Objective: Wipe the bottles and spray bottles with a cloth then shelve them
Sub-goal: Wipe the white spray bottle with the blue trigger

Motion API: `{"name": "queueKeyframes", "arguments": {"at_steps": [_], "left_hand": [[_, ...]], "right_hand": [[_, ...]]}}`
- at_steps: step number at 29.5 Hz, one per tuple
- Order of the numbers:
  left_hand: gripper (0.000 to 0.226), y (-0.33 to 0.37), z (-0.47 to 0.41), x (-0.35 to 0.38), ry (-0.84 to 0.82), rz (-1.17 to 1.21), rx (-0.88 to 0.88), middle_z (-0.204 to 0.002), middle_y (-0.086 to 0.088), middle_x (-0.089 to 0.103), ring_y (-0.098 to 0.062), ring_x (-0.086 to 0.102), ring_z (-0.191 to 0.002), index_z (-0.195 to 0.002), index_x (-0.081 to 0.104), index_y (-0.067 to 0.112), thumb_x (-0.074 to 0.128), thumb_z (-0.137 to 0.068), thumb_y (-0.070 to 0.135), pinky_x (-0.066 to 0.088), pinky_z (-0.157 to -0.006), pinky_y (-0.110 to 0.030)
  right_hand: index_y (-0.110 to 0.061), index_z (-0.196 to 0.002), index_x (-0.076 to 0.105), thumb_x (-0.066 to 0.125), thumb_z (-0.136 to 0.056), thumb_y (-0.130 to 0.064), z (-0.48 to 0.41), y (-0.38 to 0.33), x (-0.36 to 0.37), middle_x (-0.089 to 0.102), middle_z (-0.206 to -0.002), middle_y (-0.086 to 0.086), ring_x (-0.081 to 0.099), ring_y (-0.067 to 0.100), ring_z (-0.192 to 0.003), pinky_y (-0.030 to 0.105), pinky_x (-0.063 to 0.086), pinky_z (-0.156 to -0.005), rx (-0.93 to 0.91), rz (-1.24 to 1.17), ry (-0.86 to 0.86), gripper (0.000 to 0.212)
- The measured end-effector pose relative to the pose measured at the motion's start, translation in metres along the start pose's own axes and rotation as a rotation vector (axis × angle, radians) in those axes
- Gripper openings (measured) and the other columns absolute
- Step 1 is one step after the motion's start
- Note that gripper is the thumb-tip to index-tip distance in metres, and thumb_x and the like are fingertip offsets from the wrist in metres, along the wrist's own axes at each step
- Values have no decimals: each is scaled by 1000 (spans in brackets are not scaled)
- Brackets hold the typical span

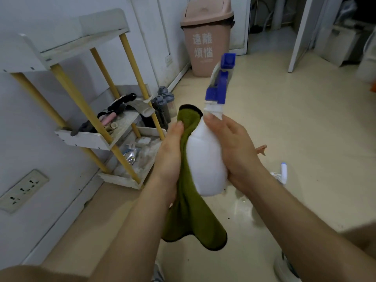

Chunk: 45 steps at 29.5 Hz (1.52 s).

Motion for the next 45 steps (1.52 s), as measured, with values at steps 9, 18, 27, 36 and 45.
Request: {"name": "queueKeyframes", "arguments": {"at_steps": [9,18,27,36,45], "left_hand": [[37,-36,22,16,233,-273,392,-122,17,66,1,58,-116,-117,66,43,34,-101,51,44,-104,-29],[44,-8,-12,1,191,-49,59,-76,-2,74,-18,70,-73,-69,73,24,44,-99,38,56,-75,-40],[44,-18,5,-4,-125,298,-117,-104,-10,75,-25,73,-90,-96,78,23,46,-90,52,58,-78,-38],[18,3,13,0,68,-354,506,-104,28,65,10,59,-95,-107,62,47,51,-99,35,48,-80,-14],[27,13,-7,11,56,-458,139,-91,17,64,5,60,-82,-103,63,32,36,-103,36,44,-69,-18]], "right_hand": [[-20,-85,72,65,-87,-43,-12,40,-1,71,-85,0,66,16,-81,35,53,-75,-73,144,197,24],[-27,-85,72,69,-87,-31,-7,17,5,74,-84,-3,68,15,-82,32,56,-74,-208,154,46,5],[-18,-82,70,66,-89,-39,-18,12,-8,74,-77,1,71,18,-72,38,58,-72,77,-279,213,22],[-12,-115,62,44,-100,-48,-26,34,-15,70,-108,8,69,24,-94,38,57,-75,386,-279,161,43],[-26,-95,67,49,-95,-52,-5,31,9,71,-88,-3,68,12,-83,34,55,-78,32,197,84,32]]}}
Point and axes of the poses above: each hand's wrist, its own z-axis away from the middle knuckle, its own x-axis out of the palm, y = z × x, the point moved 1 cm from there along -z, towards the middle knuckle
